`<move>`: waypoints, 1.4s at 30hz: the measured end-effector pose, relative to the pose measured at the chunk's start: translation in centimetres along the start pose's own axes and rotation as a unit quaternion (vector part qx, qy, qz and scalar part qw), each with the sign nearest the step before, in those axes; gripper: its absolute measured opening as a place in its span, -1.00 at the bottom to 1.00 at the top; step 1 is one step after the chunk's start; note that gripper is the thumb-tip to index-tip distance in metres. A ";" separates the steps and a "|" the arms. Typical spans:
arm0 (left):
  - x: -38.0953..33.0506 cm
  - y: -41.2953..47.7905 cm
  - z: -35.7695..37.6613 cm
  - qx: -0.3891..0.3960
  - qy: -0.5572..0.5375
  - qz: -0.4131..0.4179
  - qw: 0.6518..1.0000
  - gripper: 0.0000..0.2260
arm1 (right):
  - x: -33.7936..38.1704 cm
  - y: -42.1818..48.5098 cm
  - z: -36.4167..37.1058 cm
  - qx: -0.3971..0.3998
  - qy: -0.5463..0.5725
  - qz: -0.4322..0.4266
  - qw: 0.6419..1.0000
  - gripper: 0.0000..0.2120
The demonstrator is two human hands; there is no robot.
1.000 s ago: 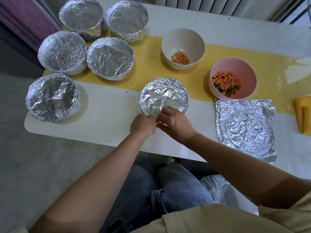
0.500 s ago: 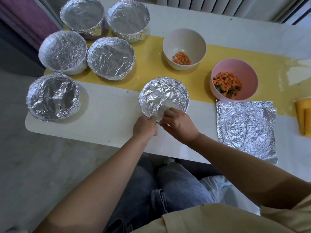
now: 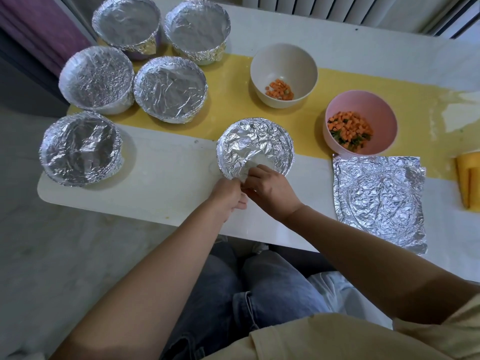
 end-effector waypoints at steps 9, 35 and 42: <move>-0.4 1.0 -1.8 -0.025 0.061 0.032 0.997 -0.62 | -1.0 -1.1 -1.3 0.031 0.000 -0.004 1.000 -0.83; 0.8 0.7 -0.4 -0.023 -0.024 0.042 0.999 -0.63 | -0.9 -0.6 -1.1 0.064 0.042 -0.026 0.997 -0.85; 0.4 1.1 -2.0 -0.016 0.011 0.043 0.999 -0.60 | -1.6 -1.0 -1.6 0.050 -0.026 -0.014 0.998 -0.85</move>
Point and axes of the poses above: each hand's wrist, its own y-axis towards the middle knuckle, its own z-axis out of the palm, x = y × z, the point moved 1 cm from there along y, towards the middle knuckle
